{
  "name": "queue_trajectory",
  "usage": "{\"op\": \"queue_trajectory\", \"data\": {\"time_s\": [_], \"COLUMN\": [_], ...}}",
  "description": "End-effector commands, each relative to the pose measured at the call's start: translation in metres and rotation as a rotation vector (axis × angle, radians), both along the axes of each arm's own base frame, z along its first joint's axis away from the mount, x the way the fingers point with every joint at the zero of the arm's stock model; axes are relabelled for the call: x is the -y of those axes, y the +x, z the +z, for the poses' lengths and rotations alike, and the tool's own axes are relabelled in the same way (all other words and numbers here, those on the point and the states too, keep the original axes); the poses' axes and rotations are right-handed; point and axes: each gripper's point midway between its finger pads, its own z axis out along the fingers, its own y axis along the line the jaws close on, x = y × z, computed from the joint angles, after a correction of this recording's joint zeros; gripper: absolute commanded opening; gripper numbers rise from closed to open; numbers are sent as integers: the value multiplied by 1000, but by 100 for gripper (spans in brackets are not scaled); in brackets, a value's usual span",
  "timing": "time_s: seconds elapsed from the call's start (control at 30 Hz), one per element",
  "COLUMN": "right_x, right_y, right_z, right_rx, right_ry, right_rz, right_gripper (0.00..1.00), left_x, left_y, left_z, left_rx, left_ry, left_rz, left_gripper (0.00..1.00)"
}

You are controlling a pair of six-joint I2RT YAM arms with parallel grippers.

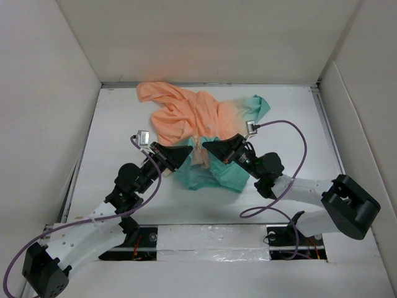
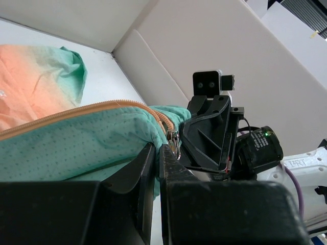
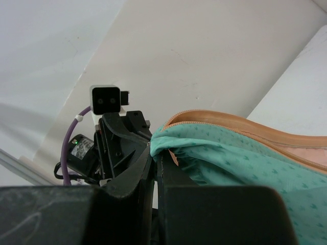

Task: Zip up the jacket

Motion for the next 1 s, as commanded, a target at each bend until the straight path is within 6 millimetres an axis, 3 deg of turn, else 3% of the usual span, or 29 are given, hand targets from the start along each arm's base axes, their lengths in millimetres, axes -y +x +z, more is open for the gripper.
{"op": "queue_trajectory", "data": {"time_s": [0.0,0.97], "right_x": [15,16], "right_y": [-17,-19], "right_z": [59,65], "right_rx": [172,185], "right_ry": [177,191], "right_rz": [4,6], "right_gripper": [0,0], "left_x": [-2,0], "left_y": [-7,-6], "left_z": [24,18], "left_rx": [94,91], "left_ry": [-47,-28], "left_rz": [-10,-16], "left_gripper": [0,0]}}
